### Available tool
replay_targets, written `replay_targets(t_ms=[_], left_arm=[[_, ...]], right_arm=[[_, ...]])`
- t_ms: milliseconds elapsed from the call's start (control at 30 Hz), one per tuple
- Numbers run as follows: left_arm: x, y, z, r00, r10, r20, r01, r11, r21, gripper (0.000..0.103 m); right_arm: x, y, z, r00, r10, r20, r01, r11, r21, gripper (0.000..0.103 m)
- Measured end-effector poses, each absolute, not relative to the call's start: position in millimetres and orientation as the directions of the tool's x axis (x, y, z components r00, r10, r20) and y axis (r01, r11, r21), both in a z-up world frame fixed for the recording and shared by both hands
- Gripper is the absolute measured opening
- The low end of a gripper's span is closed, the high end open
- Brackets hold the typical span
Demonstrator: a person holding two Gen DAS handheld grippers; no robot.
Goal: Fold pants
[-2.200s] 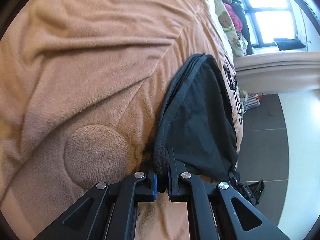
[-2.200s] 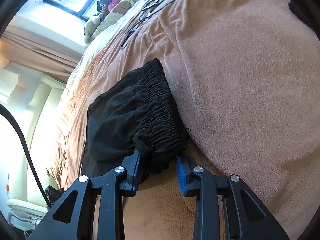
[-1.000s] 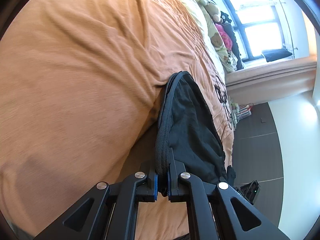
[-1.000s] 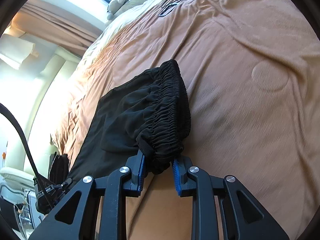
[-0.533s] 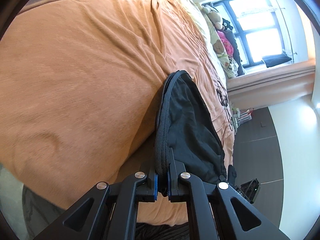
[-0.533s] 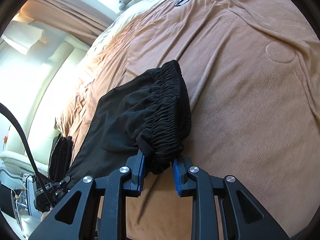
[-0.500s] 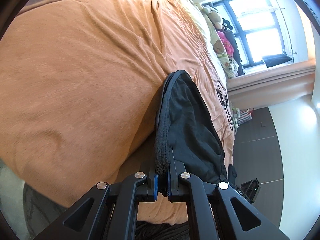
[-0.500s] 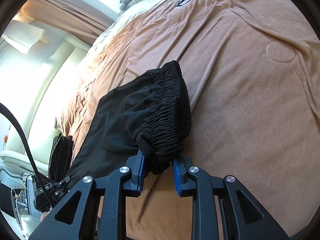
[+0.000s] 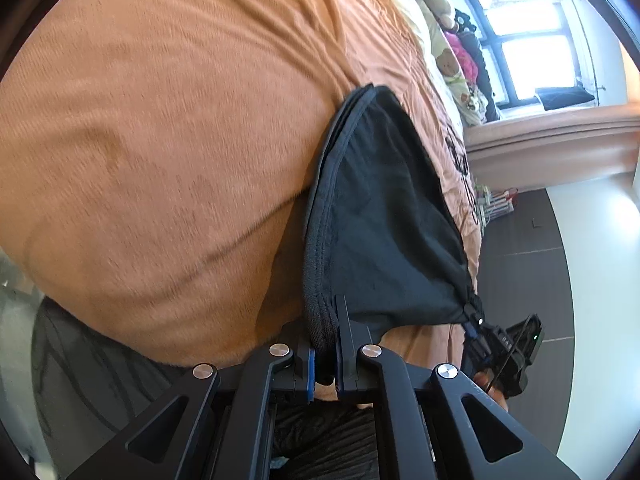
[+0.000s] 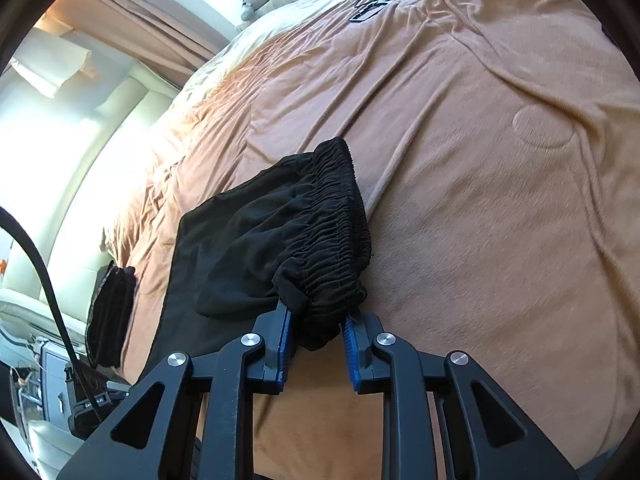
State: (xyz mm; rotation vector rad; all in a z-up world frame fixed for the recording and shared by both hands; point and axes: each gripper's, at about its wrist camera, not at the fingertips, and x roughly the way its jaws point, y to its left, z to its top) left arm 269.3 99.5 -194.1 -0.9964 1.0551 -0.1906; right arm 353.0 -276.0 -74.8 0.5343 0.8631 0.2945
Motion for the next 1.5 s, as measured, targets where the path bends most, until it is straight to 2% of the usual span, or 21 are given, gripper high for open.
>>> replay_targets(t_ms=[333,433,533,567,600,633,733,1067,1367,1500], left_arm=[[272.8,82.7,-210.2,0.466,-0.621,-0.631,-0.284,0.57,-0.771,0.008],[272.0,85.4,-209.2,0.46,-0.608,-0.647,-0.279,0.593,-0.756,0.013],[269.5,93.9,-203.9,0.478,-0.6,-0.642,-0.262,0.6,-0.756,0.04],[269.6,97.2,-202.2,0.488,-0.599,-0.635,-0.254,0.598,-0.76,0.053],[271.3,101.5,-200.4,0.498,-0.601,-0.625,-0.244,0.594,-0.766,0.057],[272.9,102.7,-199.6,0.5,-0.603,-0.622,-0.238,0.595,-0.768,0.057],[282.3,105.8,-200.3,0.493,-0.61,-0.62,-0.226,0.598,-0.769,0.057],[314.7,111.0,-209.5,0.49,-0.637,-0.594,-0.222,0.568,-0.792,0.059],[319.9,113.4,-212.0,0.491,-0.67,-0.557,-0.202,0.535,-0.821,0.058],[308.9,114.2,-214.8,0.483,-0.695,-0.533,-0.2,0.505,-0.84,0.051]], right_arm=[[353.1,-275.5,-53.6,0.633,0.386,-0.671,-0.048,0.885,0.464,0.019],[353.8,-274.7,-61.6,0.598,0.358,-0.717,-0.015,0.9,0.436,0.025],[346.9,-276.6,-69.5,0.587,0.337,-0.736,0.016,0.904,0.427,0.038],[342.2,-277.1,-70.6,0.59,0.333,-0.736,0.023,0.904,0.427,0.04],[336.8,-277.7,-70.1,0.597,0.335,-0.729,0.026,0.9,0.435,0.046],[334.7,-277.1,-67.6,0.602,0.338,-0.723,0.026,0.897,0.441,0.051],[320.2,-276.7,-61.1,0.629,0.322,-0.708,0.025,0.902,0.432,0.056],[286.8,-243.6,-40.2,0.677,0.324,-0.661,-0.083,0.926,0.369,0.056],[305.6,-196.1,-45.1,0.644,0.386,-0.661,-0.187,0.917,0.353,0.056],[322.1,-173.4,-49.9,0.625,0.399,-0.671,-0.227,0.915,0.333,0.053]])
